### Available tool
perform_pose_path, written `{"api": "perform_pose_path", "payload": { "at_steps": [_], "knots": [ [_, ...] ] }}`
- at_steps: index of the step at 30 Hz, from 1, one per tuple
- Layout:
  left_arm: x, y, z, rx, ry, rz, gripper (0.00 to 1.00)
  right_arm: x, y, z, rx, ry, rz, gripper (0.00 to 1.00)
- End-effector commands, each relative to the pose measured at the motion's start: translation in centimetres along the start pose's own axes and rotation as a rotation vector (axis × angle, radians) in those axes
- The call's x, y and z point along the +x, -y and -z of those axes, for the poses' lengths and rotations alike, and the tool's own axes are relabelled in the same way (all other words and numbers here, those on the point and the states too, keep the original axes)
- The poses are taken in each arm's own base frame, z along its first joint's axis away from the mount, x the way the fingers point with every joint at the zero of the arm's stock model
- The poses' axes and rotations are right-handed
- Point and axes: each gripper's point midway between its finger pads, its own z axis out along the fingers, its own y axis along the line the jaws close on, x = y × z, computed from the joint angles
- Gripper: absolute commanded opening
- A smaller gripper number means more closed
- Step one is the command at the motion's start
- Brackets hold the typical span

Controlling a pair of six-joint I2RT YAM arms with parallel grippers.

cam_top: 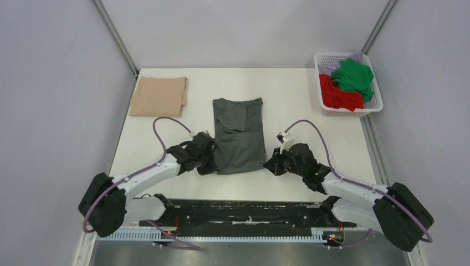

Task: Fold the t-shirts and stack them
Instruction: Grab one side of the 2/3 rectangular tshirt with both arms, then fold the long partially folded tshirt into a neat square

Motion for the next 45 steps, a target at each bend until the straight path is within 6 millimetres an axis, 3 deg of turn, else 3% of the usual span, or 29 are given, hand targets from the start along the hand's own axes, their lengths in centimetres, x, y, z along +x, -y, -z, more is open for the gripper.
{"api": "perform_pose_path", "payload": {
  "at_steps": [1, 9, 12, 15, 23, 24, 29, 36, 45],
  "knots": [
    [1.1, -1.0, 4.6, 0.024, 0.035, -0.035, 0.02, 0.1, -3.7, 2.1, -0.150, 0.012, 0.139, 0.00],
    [1.3, 2.0, 11.8, 0.306, 0.115, -0.054, 0.02, -2.3, -10.5, 6.9, -0.450, 0.139, 0.238, 0.00],
    [0.5, 3.0, 13.6, 0.353, 0.154, -0.083, 0.02, -4.0, -11.6, 7.9, -0.478, 0.204, 0.229, 0.00],
    [-1.0, 3.2, 14.1, 0.330, 0.216, -0.100, 0.02, -5.6, -11.3, 8.1, -0.425, 0.249, 0.217, 0.00],
    [-5.8, 4.9, 13.5, 0.232, 0.320, -0.132, 0.02, -9.7, -8.2, 7.0, -0.177, 0.371, 0.132, 0.00],
    [-7.4, 5.4, 12.9, 0.218, 0.345, -0.128, 0.02, -10.6, -7.8, 6.5, -0.136, 0.380, 0.136, 0.00],
    [-11.0, 5.0, 11.6, 0.150, 0.386, -0.124, 0.02, -13.0, -6.2, 5.6, -0.002, 0.423, 0.131, 0.00],
    [-15.2, 5.8, 10.4, 0.164, 0.408, -0.100, 0.02, -16.4, -5.6, 4.2, 0.072, 0.462, 0.164, 0.00],
    [-19.6, 5.4, 6.7, 0.123, 0.365, -0.068, 0.02, -18.7, -2.4, 0.8, 0.102, 0.446, 0.123, 0.00]
  ]
}}
